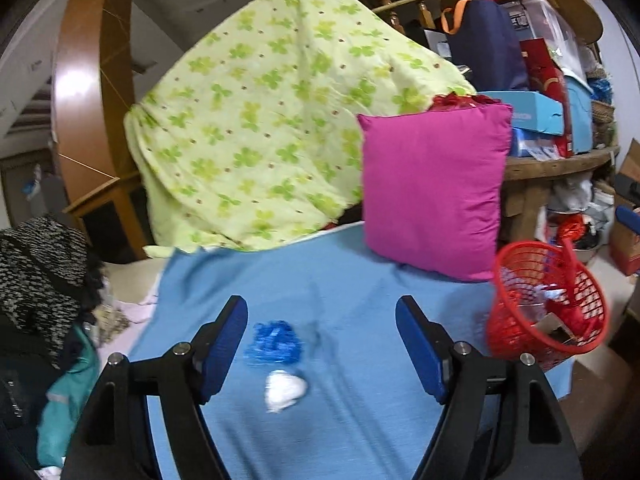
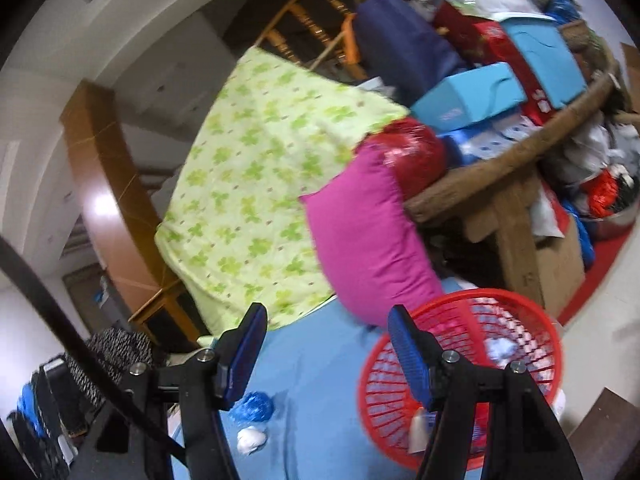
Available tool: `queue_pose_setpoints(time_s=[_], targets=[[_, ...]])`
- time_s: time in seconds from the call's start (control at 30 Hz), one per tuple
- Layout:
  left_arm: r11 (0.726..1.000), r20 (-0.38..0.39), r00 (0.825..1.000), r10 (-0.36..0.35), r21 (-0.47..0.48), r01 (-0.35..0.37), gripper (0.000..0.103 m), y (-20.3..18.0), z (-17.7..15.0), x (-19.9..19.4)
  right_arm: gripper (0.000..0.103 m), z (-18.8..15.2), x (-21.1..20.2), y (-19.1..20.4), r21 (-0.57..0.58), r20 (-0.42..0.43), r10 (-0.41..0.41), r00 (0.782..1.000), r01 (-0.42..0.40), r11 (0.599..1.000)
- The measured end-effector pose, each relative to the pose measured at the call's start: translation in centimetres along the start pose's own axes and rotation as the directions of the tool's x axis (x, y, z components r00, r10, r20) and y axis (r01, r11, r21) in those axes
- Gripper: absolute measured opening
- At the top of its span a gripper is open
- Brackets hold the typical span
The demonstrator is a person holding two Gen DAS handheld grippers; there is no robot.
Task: Collect trash
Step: 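Move both tools back toward the blue bag and white tissue on the bed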
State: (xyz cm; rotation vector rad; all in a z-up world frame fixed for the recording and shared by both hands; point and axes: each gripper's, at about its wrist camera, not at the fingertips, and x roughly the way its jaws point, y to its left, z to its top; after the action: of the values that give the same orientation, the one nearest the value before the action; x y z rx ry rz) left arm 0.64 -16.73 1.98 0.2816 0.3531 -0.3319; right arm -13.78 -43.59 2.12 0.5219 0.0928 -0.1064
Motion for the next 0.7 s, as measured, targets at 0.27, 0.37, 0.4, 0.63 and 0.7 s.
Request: queue_pose_setpoints(time_s=[0.27, 0.37, 0.4, 0.63, 0.7], targets=[[0.997, -0.001, 0.998, 0.057, -0.044, -0.057, 0.079, 3.8, -1.0, -0.9, 0.067, -2.5, 2.5, 5.5, -0.092, -0.077, 0.050, 0.996, -0.057, 0.994], [0.995, -0.013, 0.997, 0.077, -0.067, -0.078, 0.079, 5.5, -1.7, -0.5, 0.067, -3.6, 4.0, 6.9, -0.113, -0.115, 0.056, 0.992, -0.069, 0.991], [0.994, -0.018, 0.996, 0.083, -0.077, -0.084, 0.079, 6.0, -2.0, -0.4, 0.067, -4.0, 4.5, 7.3, -0.121, -0.127, 0.058, 0.990, -0.074, 0.990], [0.985, -0.052, 0.993, 0.109, -0.125, -0.115, 0.079, 9.0, -3.4, 1.1, 0.067, -6.6, 8.0, 9.6, -0.159, -0.209, 0.072, 0.975, -0.106, 0.982], [0.983, -0.057, 0.991, 0.120, -0.133, -0.127, 0.079, 9.7, -3.8, 1.5, 0.067, -7.4, 9.2, 10.3, -0.172, -0.231, 0.075, 0.970, -0.116, 0.978]])
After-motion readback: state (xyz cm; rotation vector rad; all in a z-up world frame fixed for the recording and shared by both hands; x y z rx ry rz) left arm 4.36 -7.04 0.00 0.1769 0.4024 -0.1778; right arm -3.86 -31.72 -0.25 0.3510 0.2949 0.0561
